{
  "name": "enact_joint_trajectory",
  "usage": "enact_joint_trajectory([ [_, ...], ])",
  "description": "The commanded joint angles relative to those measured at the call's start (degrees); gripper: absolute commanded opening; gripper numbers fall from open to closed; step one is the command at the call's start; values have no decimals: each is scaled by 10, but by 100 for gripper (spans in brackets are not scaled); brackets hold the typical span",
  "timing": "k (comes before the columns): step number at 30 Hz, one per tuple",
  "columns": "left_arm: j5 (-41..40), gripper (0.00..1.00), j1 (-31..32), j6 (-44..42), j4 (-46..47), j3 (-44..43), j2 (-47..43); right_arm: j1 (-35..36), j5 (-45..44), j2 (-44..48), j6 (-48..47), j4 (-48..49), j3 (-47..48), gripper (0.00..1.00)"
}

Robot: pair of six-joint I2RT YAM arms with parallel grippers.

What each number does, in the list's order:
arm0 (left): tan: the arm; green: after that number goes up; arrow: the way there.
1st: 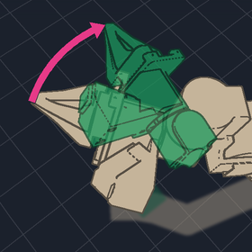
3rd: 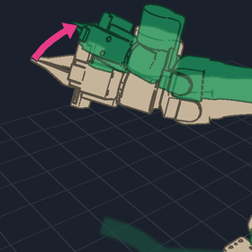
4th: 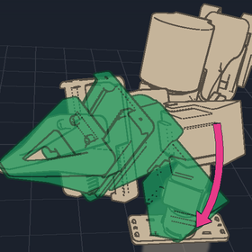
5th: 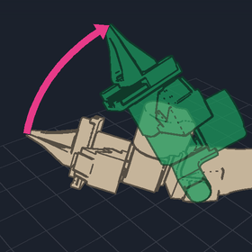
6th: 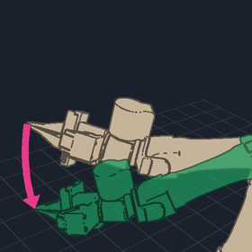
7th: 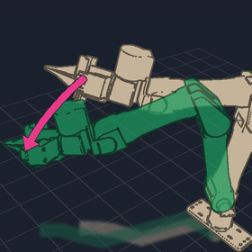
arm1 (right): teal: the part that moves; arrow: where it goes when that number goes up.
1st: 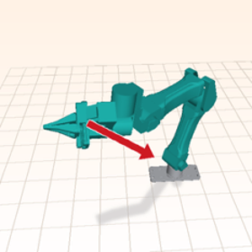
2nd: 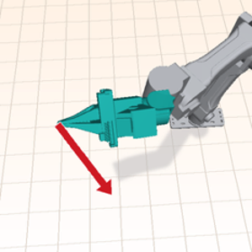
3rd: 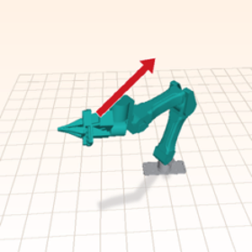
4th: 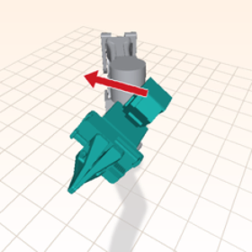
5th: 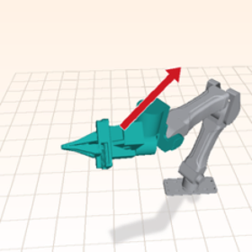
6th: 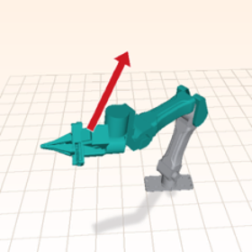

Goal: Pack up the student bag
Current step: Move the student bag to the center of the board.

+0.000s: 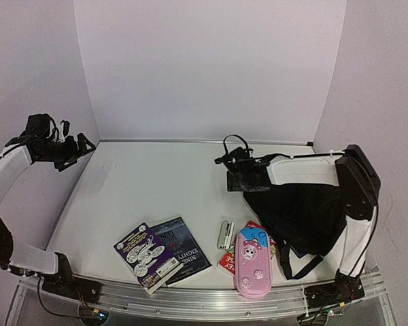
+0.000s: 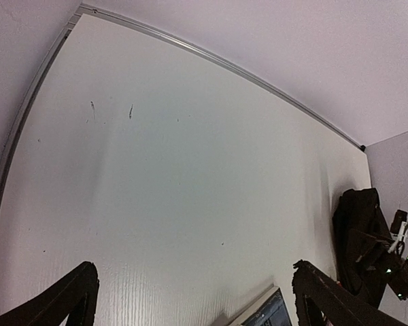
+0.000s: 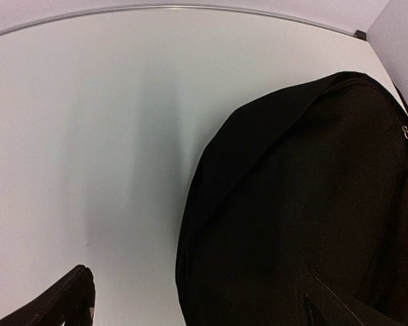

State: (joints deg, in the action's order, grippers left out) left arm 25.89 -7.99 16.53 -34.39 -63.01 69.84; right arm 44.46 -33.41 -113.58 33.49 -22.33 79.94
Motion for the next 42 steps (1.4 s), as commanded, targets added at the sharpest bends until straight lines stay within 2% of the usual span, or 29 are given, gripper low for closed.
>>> enact_joint_trajectory([
  [1,13,100,-1,4,17,-2,4,-2,-92,-57,49,-86,31,97],
  [7,18,100,-2,6,17,-1,10,-2,-110,-85,59,-88,34,81],
  [13,16,100,-1,6,16,-1,13,-2,-121,-91,33,-85,45,37],
  [19,16,100,-2,6,15,-2,16,-3,-152,-62,-1,-85,55,1],
  [24,21,100,-2,7,16,0,17,-3,-219,-14,-70,-84,76,0],
  [30,24,100,-1,7,17,-1,11,-3,-247,8,-218,-63,170,0],
  [33,25,100,-2,7,17,0,6,-3,-202,5,-296,-19,205,0],
  [36,28,100,-1,7,20,2,1,5,-112,-1,-359,31,228,0],
  [42,35,100,-2,7,22,4,2,67,41,-36,-395,80,269,0],
])
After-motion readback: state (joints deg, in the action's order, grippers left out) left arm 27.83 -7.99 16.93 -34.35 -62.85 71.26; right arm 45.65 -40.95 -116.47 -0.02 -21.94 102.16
